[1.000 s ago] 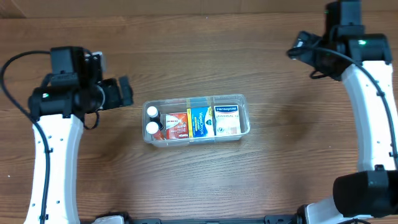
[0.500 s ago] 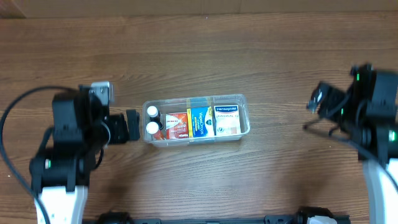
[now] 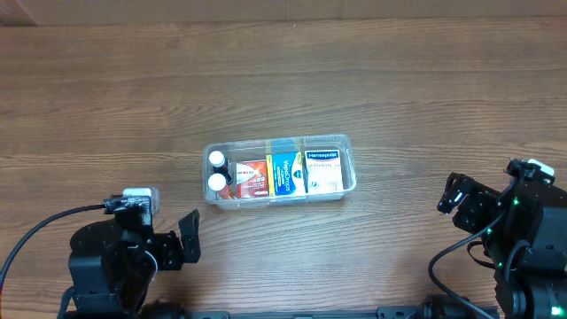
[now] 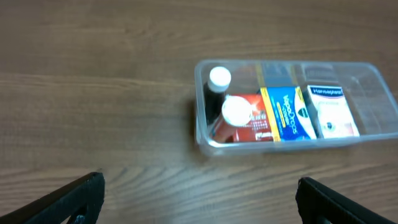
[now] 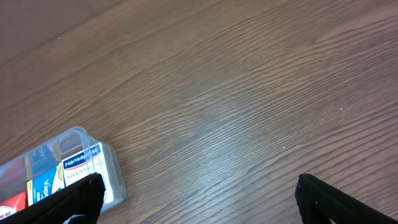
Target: Pack container
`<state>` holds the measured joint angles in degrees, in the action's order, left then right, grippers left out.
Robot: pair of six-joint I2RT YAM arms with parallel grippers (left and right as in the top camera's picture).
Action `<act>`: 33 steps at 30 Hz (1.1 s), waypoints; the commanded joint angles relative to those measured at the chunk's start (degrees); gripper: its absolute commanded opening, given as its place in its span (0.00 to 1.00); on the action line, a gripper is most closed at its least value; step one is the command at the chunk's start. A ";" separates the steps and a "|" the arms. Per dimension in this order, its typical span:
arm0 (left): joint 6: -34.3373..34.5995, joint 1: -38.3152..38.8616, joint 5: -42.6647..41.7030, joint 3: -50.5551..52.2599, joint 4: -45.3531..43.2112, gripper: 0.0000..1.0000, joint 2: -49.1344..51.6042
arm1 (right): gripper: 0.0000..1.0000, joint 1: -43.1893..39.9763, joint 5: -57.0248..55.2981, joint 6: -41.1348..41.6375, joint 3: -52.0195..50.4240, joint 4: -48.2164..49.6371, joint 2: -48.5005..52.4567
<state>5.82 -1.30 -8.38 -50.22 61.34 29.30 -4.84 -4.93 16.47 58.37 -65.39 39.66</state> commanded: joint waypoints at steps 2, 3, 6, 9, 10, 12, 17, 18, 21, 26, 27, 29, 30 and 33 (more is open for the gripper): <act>0.79 0.20 -0.17 0.31 0.59 1.00 -0.11 | 1.00 0.00 -0.59 0.22 -0.31 0.37 -0.04; 0.81 0.20 -0.17 0.31 0.59 1.00 -0.11 | 1.00 0.00 -0.59 0.22 -0.31 0.37 -0.04; 0.79 0.20 -0.17 0.31 0.59 1.00 -0.11 | 1.00 0.63 -0.28 -2.25 -0.68 1.57 -0.83; 0.81 0.20 -0.17 0.31 0.59 1.00 -0.11 | 1.00 6.29 3.96 -12.24 -8.87 12.44 -6.71; 0.81 0.20 -0.17 0.31 0.59 1.00 -0.11 | 1.00 6.88 5.31 -13.31 -12.09 15.91 -9.20; 0.79 0.20 -0.17 0.31 0.59 1.00 -0.11 | 1.00 7.67 8.13 -13.55 -19.32 23.26 -15.61; 0.81 0.20 -0.17 0.31 0.59 1.00 -0.11 | 1.00 8.48 11.50 -13.55 -38.32 42.27 -32.98; 0.81 0.20 -0.17 0.31 0.59 1.00 -0.11 | 1.00 8.48 11.50 -13.55 -41.27 45.79 -35.41; 0.81 0.20 -0.17 0.31 0.59 1.00 -0.11 | 1.00 8.48 11.47 -15.76 -48.46 55.34 -39.50; 0.81 0.20 -0.17 0.31 0.63 1.00 -0.11 | 1.00 8.48 11.02 -23.04 -57.31 65.11 -39.50; 0.79 0.20 -0.17 0.31 0.68 1.00 -0.11 | 1.00 8.48 11.06 -24.87 -57.92 62.36 -39.50; 0.79 0.20 -0.17 0.31 1.03 1.00 -0.11 | 1.00 8.48 8.52 -25.09 -57.90 60.74 -39.50; 0.79 0.20 -0.17 0.31 1.01 1.00 -0.11 | 1.00 8.48 7.76 -25.09 -57.90 60.74 -39.52; 0.79 0.20 -0.17 0.31 1.03 1.00 -0.11 | 1.00 8.63 7.82 -25.07 -57.90 60.78 -39.50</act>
<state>5.85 -1.30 -8.38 -50.15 62.22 29.30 3.42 3.95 -7.77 1.04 -5.10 0.84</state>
